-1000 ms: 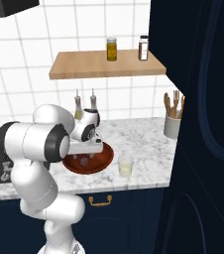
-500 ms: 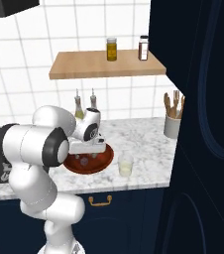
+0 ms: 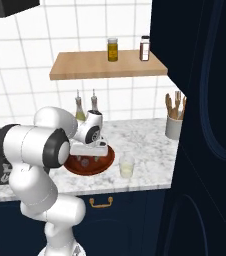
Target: Grab a lemon wedge from the fridge and one ice cube from the ice bowl, and put them in the glass of lemonade.
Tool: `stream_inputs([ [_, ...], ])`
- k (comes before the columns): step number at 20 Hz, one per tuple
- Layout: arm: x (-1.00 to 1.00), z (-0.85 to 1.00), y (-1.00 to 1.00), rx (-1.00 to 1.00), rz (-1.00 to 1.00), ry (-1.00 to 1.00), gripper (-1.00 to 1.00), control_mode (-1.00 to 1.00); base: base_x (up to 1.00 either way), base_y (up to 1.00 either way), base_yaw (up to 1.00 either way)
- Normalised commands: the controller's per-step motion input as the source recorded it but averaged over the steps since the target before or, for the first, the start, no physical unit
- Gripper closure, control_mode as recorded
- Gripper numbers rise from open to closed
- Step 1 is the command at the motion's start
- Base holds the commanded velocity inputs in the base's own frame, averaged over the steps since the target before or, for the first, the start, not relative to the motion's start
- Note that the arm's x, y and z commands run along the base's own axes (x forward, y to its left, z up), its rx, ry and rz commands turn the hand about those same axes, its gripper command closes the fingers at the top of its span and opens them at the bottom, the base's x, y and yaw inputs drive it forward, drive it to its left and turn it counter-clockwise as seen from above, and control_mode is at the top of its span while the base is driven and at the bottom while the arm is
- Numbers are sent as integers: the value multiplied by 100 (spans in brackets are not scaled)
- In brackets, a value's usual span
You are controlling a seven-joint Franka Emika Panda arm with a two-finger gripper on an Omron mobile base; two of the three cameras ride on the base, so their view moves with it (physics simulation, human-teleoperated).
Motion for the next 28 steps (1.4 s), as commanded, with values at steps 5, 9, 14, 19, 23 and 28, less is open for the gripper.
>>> stream_inputs([
  [5, 2, -7, 0, -7, -13, 4, -100, -100, 0, 0, 0],
  [9, 1, -3, 0, -6, -10, 1, -100, -100, 0, 0, 0],
  [14, 0, -38, 0, 0, -3, 0, -100, -100, 0, 0, 0],
  [19, -2, -13, 0, 0, 0, 0, -100, -100, 0, 0, 0],
  [23, -20, 0, 0, 0, 0, 0, -100, -100, 0, 0, 0],
  [28, -12, -3, 0, 0, 0, 0, -100, -100, 0, 0, 0],
])
